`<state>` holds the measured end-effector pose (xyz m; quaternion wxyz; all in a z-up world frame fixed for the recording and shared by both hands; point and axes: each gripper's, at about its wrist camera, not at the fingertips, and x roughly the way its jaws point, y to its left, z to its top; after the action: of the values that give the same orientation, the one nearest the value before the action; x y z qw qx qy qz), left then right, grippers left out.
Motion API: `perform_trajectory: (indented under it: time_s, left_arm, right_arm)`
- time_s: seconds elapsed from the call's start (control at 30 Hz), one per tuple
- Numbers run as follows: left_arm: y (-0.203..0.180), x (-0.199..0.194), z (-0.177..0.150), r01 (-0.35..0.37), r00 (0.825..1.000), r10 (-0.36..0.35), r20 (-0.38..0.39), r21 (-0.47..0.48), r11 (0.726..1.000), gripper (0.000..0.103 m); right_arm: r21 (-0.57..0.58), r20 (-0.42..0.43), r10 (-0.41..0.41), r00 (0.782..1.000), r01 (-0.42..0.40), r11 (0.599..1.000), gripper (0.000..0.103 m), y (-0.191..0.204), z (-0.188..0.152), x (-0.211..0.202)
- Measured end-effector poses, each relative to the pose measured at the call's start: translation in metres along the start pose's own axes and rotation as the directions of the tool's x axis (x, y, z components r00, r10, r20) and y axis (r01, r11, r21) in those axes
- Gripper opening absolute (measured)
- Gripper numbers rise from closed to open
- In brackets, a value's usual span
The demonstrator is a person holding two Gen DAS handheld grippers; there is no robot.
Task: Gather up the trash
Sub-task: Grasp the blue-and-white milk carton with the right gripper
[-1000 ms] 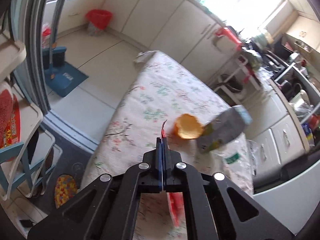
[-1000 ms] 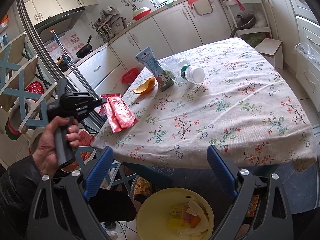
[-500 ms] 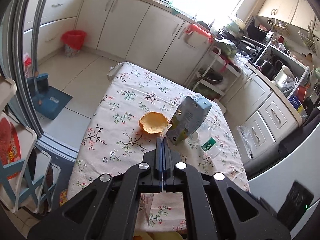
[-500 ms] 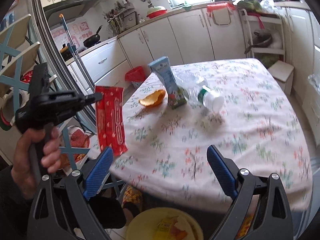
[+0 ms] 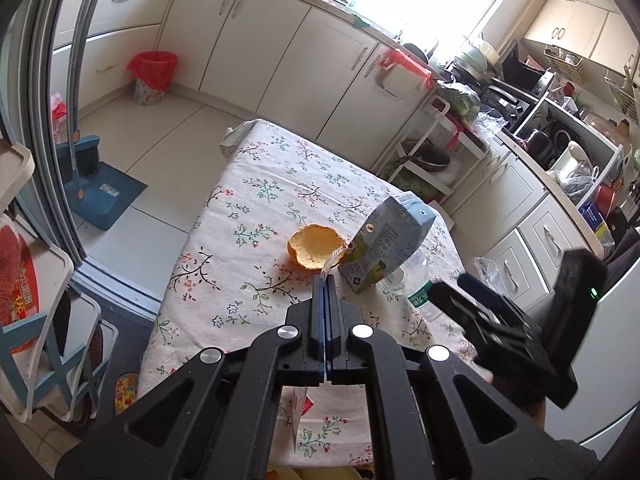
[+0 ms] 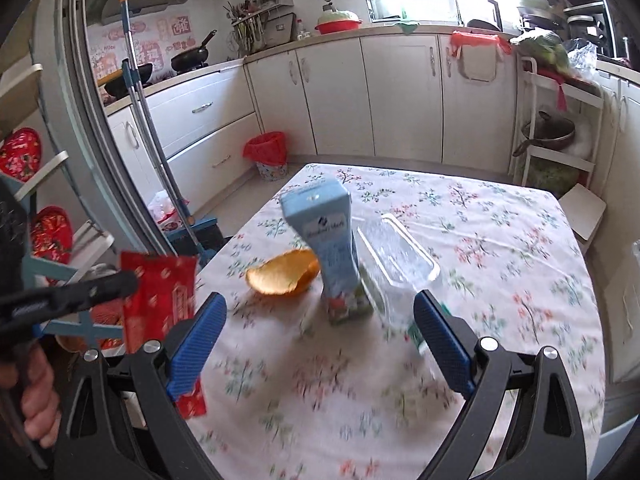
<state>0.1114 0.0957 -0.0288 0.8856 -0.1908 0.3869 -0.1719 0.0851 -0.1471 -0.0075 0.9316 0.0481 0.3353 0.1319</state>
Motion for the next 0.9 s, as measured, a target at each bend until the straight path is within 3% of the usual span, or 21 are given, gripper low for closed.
perform_trajectory:
  time_s: [0.17, 0.33, 0.43, 0.5, 0.6, 0.9]
  left_arm:
    - [-0.002, 0.006, 0.003, -0.004, 1.0, 0.004, -0.007, 0.016, 1.0, 0.0]
    - [-0.005, 0.013, 0.005, -0.005, 1.0, 0.005, -0.018, 0.03, 1.0, 0.0]
    - [-0.005, 0.016, 0.007, -0.007, 1.0, 0.007, -0.021, 0.035, 0.999, 0.0]
    - [-0.006, 0.018, 0.009, -0.008, 1.0, 0.009, -0.02, 0.042, 0.999, 0.0]
    - [-0.009, 0.019, 0.01, -0.01, 1.0, 0.011, -0.017, 0.052, 0.999, 0.0]
    - [-0.019, 0.016, 0.008, -0.026, 1.0, 0.026, -0.002, 0.105, 0.994, 0.0]
  right_arm:
    - [-0.031, 0.001, -0.006, 1.0, 0.006, 0.999, 0.089, 0.0, 0.009, 0.018]
    - [-0.048, -0.011, 0.004, 1.0, -0.004, 0.999, 0.075, 0.002, 0.016, 0.032]
    - [-0.049, -0.025, 0.008, 1.0, -0.009, 0.999, 0.063, 0.002, 0.018, 0.041]
    - [-0.046, -0.039, 0.016, 0.999, -0.018, 0.999, 0.046, 0.001, 0.02, 0.047]
    - [-0.042, -0.052, 0.028, 0.998, -0.03, 0.999, 0.031, 0.001, 0.021, 0.052]
    - [-0.016, -0.036, 0.092, 0.995, -0.093, 0.996, 0.027, 0.0, 0.02, 0.036]
